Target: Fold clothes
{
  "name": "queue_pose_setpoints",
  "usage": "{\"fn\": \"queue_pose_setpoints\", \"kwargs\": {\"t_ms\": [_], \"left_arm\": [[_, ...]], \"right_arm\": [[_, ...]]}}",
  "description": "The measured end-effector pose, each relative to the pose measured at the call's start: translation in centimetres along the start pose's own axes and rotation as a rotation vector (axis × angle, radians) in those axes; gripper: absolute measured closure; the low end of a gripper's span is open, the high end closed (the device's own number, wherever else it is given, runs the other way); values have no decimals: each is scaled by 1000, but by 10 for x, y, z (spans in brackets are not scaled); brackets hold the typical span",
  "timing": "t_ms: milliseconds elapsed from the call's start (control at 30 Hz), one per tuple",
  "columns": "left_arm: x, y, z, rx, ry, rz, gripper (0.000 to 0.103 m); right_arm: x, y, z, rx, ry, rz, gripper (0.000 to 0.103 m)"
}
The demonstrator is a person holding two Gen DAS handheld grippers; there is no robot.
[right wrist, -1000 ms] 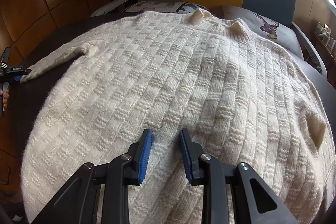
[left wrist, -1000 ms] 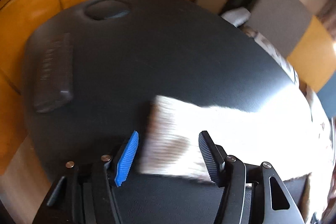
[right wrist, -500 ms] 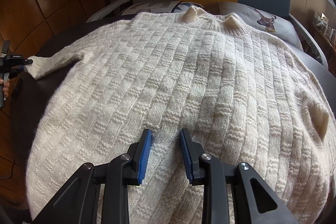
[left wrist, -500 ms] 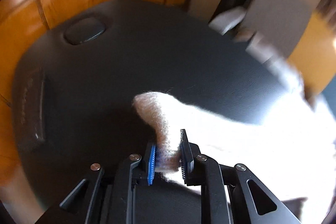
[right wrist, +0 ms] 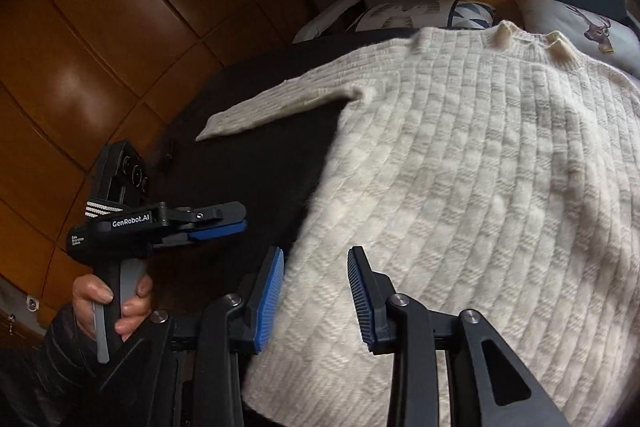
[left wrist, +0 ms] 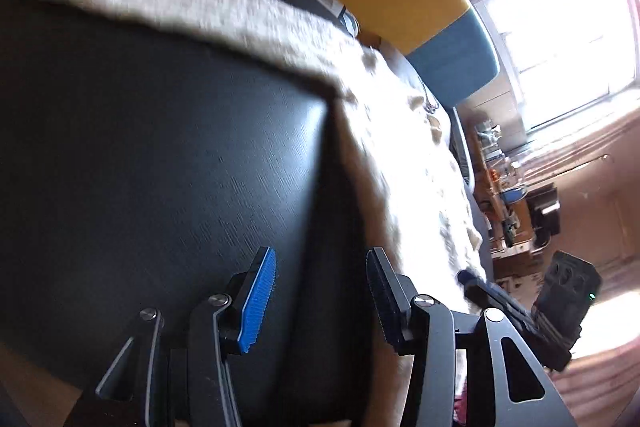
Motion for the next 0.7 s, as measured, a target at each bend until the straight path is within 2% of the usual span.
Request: {"fn": "queue_pose_setpoints", "kwargs": {"t_ms": [167, 233, 333, 367, 433, 467, 500, 533, 600, 633, 700], "left_arm": [[0, 30, -1, 23, 2, -53, 50], [2, 25, 13, 8, -22, -37, 48], [15, 8, 35, 5, -14, 5, 46], [19, 4, 43, -2, -6, 17, 44], [22, 3, 51, -14, 7, 18, 44], [21, 2, 56, -18, 22, 0, 44], [19, 2, 59, -24, 47, -24, 44], [19, 3, 62, -30, 79, -50, 44], [18, 4, 70, -44, 132, -84, 42], [19, 5, 74, -51, 135, -87, 42], [21, 8, 84, -66, 140, -91, 41]], "right_arm": [[-17, 26, 41, -41, 178, -126, 68], [-22, 37, 53, -50, 243, -201, 67], [-32, 51, 52, 8, 286, -386, 67], [-28, 49, 50, -4, 257, -350, 67], [-12, 33, 46, -32, 127, -184, 81], [4, 23, 42, -39, 34, -59, 85], [26, 13, 38, -38, -60, 84, 94], [48, 6, 33, -30, -134, 208, 95], [93, 0, 25, 6, -215, 394, 102], [111, -2, 20, 20, -240, 458, 103], [119, -2, 14, 25, -250, 482, 102]]}}
Point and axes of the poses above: each gripper's, at about its wrist camera, not at the fingertips, and z roughly the way its jaws point, x to its right, y to its underside, the point moved 6 cm from there along z, roughly the way its jaws point, and after that the axes turned 10 degrees about z, right-handed, at the moved point
